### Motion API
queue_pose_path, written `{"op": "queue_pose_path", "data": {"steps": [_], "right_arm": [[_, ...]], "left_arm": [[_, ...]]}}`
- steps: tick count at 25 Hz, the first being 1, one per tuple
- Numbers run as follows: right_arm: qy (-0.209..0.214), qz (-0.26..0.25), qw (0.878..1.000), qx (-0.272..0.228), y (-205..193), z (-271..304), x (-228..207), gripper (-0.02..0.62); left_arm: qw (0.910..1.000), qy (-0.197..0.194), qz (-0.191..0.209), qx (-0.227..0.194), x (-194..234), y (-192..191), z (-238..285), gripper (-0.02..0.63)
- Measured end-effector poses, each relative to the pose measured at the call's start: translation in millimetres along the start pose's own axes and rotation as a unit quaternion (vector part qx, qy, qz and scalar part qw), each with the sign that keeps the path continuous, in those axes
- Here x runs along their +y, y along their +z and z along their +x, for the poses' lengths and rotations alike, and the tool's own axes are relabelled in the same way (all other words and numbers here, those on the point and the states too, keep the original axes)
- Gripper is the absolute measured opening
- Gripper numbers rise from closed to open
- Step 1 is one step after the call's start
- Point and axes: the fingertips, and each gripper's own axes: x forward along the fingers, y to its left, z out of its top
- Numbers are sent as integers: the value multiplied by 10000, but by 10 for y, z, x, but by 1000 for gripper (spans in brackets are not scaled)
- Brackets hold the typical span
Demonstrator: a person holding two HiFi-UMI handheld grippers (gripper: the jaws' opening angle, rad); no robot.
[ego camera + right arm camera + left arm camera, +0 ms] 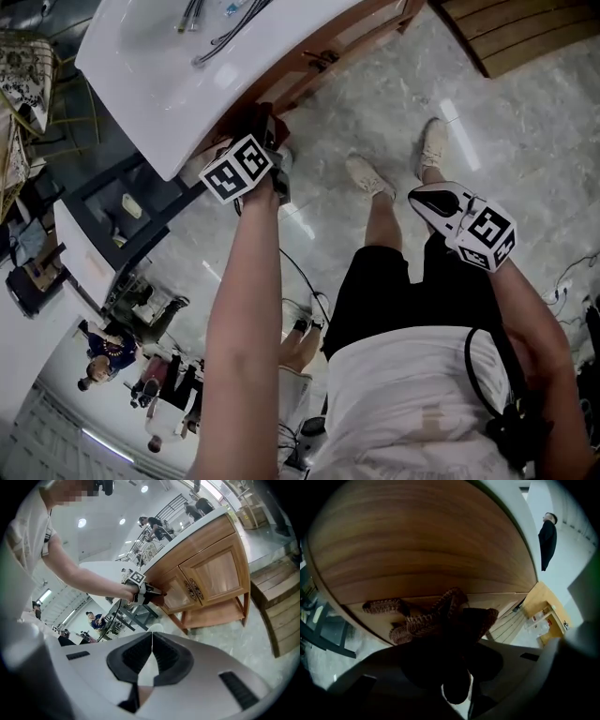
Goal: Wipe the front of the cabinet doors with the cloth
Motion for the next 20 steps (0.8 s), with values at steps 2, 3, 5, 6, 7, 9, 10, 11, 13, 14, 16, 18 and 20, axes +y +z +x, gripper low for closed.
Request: {"op": "queue_pose_path", "data": {"steps": [2,3,5,6,7,9,10,11,13,14,16,18,20], "right_arm": [[3,-11,10000,22,-4,27,28,14],[9,-11,10000,34,-12,40,45,14],[20,6,10000,64,-48,52,70,14],[11,8,10000,82,-57,49,77,14],[-16,6,9999,100,-51,48,80,14],[-108,8,9998,151,-9,83,84,14],[-140,10,9998,173,11,130,79,14],[-134,-5,9998,169,30,204,64,14],[-2,-46,10000,85,73,380,39,14],[77,-40,10000,45,90,426,34,14],[149,-5,9999,23,121,389,-5,14],[157,-10,9999,23,209,329,-79,14],[194,-61,9998,-10,350,355,-140,14]], "left_arm": [[9999,105,-90,-26,180,-39,-82,120],[9998,168,-128,-28,271,-70,-123,120],[9992,339,-206,11,452,-163,-193,120],[9988,426,-230,49,532,-218,-218,120],[9985,482,-228,93,602,-267,-231,120],[9988,435,-171,173,715,-331,-210,120],[9991,352,-153,193,765,-338,-171,120],[9993,296,-140,191,816,-310,-129,121],[9992,375,-91,135,907,-176,-113,121],[9990,437,-76,108,910,-132,-121,121],[9989,443,-86,101,798,-152,-76,121],[9993,339,-128,120,656,-200,19,121],[9994,266,-149,131,596,-185,92,121]]}}
